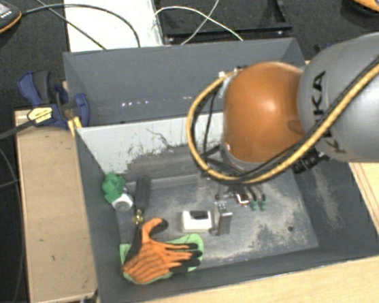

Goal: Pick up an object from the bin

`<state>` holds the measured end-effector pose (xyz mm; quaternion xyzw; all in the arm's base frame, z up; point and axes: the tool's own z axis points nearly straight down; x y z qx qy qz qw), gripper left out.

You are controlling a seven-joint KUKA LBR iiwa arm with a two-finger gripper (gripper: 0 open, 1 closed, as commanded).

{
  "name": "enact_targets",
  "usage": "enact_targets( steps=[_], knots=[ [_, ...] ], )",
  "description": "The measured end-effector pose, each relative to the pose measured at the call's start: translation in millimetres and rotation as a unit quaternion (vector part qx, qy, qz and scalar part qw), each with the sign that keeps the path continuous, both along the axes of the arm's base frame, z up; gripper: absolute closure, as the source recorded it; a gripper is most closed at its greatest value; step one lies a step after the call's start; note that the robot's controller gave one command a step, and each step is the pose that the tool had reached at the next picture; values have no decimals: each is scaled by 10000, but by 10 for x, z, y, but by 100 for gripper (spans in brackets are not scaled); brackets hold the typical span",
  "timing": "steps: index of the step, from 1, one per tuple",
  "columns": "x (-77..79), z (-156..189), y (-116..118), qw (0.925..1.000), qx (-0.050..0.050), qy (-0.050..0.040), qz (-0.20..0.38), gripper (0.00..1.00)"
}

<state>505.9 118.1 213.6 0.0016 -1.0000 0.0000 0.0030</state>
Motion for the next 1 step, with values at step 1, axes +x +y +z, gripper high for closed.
enact_targets(
  steps=[1],
  knots=[
    [18,45,-8,10000,6,-43,-37,0]
  ],
)
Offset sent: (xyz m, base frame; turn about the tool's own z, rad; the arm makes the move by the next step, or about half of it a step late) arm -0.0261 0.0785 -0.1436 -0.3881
